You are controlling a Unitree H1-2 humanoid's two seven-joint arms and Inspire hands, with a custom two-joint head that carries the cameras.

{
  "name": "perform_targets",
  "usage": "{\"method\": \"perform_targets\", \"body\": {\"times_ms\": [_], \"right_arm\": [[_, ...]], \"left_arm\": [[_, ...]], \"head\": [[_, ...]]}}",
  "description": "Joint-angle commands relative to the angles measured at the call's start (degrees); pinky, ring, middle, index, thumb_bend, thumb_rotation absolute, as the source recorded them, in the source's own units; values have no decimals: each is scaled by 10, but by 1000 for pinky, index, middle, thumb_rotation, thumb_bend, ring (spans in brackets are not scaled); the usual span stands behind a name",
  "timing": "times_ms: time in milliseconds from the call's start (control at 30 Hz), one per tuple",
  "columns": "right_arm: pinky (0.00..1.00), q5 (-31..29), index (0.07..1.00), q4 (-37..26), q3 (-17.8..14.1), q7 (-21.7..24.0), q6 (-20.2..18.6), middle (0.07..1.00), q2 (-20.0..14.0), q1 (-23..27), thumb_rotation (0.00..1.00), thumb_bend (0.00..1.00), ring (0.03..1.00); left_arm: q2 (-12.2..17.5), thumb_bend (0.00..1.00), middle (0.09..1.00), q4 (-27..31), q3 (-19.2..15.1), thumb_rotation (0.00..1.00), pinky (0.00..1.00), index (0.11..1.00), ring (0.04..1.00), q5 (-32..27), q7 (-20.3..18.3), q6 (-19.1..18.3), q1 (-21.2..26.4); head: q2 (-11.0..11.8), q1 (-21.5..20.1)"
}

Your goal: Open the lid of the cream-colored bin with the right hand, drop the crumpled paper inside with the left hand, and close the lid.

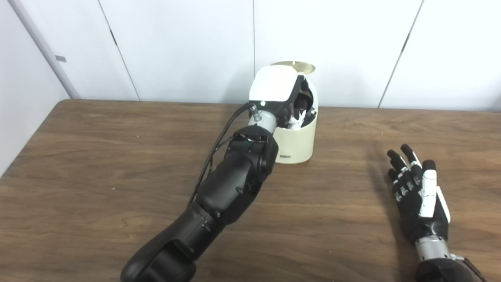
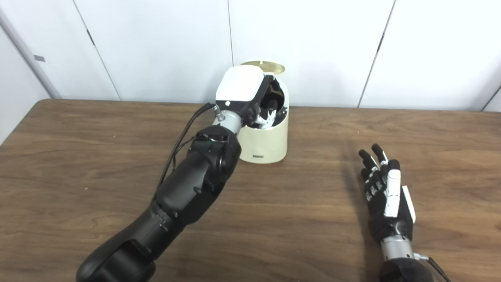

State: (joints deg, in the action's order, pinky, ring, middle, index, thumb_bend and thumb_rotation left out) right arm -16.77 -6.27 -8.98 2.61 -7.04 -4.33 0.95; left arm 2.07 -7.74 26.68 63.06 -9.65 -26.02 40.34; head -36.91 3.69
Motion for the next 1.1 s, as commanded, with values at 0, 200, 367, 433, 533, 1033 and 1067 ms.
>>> {"method": "perform_targets", "body": {"times_ms": [0, 200, 367, 433, 533, 1033, 1067], "right_arm": [[1000, 0, 932, 2, -3, -4, -18, 889, -3, -4, 1000, 450, 979], [1000, -3, 936, 6, -3, -1, -16, 887, -3, -1, 1000, 438, 978], [1000, -4, 932, 9, -3, 0, -15, 893, -3, -1, 1000, 451, 979], [1000, -3, 935, 9, -4, -2, -17, 893, -3, 0, 1000, 451, 980], [1000, -2, 934, 9, -3, -2, -19, 891, -4, 0, 1000, 449, 985], [1000, -1, 934, 22, -5, 2, -13, 859, -9, 4, 1000, 436, 978], [1000, -2, 935, 23, -4, 3, -13, 860, -10, 4, 1000, 435, 979]], "left_arm": [[-1, 900, 688, 1, -3, 67, 496, 666, 637, -4, -5, -2, 9], [-7, 821, 657, 8, -18, 1, 517, 627, 623, -28, -4, -1, 4], [-14, 502, 519, 8, -37, 5, 349, 526, 418, -66, 44, 27, -5], [-13, 474, 499, 13, -38, 1, 311, 528, 385, -72, 63, 40, -10], [-11, 468, 496, 15, -41, 0, 305, 498, 377, -81, 89, 59, -16], [-8, 463, 556, 4, -46, 0, 265, 520, 412, -80, 207, 110, -30], [-7, 462, 561, 4, -46, 0, 262, 519, 414, -80, 214, 113, -31]], "head": [[0, 1], [1, 1], [1, 3], [2, 4], [1, 5], [5, 8], [5, 8]]}}
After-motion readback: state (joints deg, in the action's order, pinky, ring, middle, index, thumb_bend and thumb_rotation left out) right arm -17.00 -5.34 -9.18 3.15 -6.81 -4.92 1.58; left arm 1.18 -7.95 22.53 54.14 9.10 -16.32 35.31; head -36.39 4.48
